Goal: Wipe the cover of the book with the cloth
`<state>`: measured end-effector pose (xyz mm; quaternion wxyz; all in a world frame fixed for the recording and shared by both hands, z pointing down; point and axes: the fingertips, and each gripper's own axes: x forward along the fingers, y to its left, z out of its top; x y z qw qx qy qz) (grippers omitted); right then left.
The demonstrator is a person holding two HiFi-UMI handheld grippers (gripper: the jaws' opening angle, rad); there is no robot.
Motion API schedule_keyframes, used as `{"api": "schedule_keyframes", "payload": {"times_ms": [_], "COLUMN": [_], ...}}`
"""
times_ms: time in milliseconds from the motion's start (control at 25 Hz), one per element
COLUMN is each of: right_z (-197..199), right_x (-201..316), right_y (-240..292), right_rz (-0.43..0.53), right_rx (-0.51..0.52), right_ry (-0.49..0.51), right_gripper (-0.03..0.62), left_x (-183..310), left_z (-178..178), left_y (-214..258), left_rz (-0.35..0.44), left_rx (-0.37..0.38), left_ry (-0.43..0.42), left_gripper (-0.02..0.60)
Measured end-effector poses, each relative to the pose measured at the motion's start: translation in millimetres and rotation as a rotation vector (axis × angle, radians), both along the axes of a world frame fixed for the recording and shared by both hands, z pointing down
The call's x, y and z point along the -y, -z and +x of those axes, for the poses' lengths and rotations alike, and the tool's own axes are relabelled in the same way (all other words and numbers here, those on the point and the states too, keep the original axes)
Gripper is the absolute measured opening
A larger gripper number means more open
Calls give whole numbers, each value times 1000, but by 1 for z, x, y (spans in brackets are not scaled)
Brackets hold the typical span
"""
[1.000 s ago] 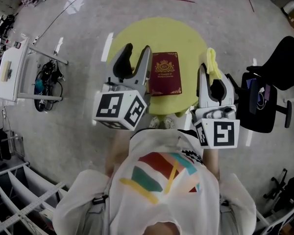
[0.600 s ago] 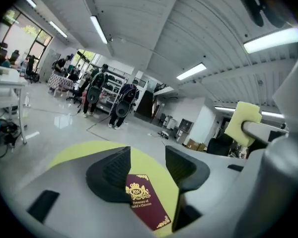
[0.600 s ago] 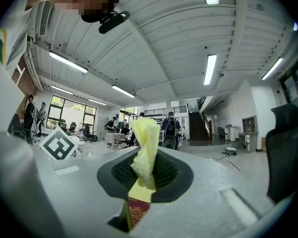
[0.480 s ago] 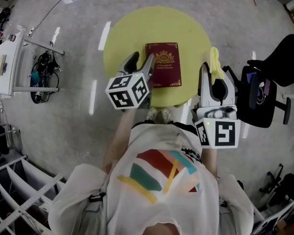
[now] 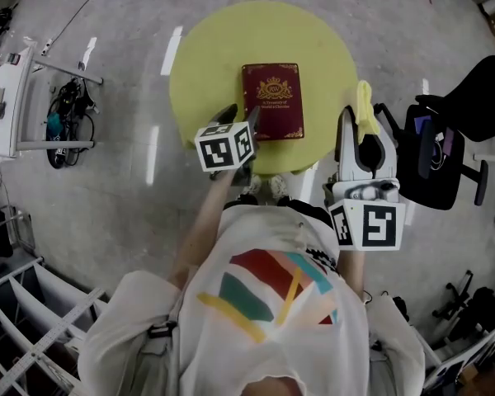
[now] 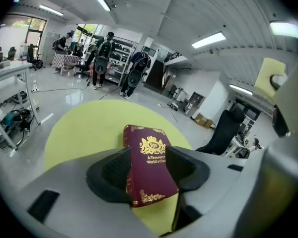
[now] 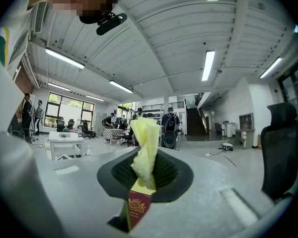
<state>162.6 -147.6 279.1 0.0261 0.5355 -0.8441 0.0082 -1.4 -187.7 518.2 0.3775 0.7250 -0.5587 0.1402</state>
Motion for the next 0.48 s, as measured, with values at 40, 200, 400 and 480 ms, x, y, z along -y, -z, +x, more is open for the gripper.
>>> {"api": "schedule_keyframes", "payload": {"times_ms": [40, 200, 400, 480], "right_z": [1, 7, 16, 19], "right_x": [0, -1, -3, -5], "right_y": [-1, -3, -6, -7], "right_rz": [-4, -12, -17, -20], "right_rx": [-3, -17, -33, -39], "right_ry": [-3, -26, -53, -61], "right_gripper": [29, 28, 28, 29], "left_x": [-3, -11, -22, -26], "left_z": [0, 1, 7, 7], "left_y": [-8, -34, -71, -79], "left_rz": [-22, -94, -207, -236], "left_rx": [0, 18, -44, -57], "left_ry": [-2, -23, -18, -9], "left_gripper": [204, 202, 202, 202]}}
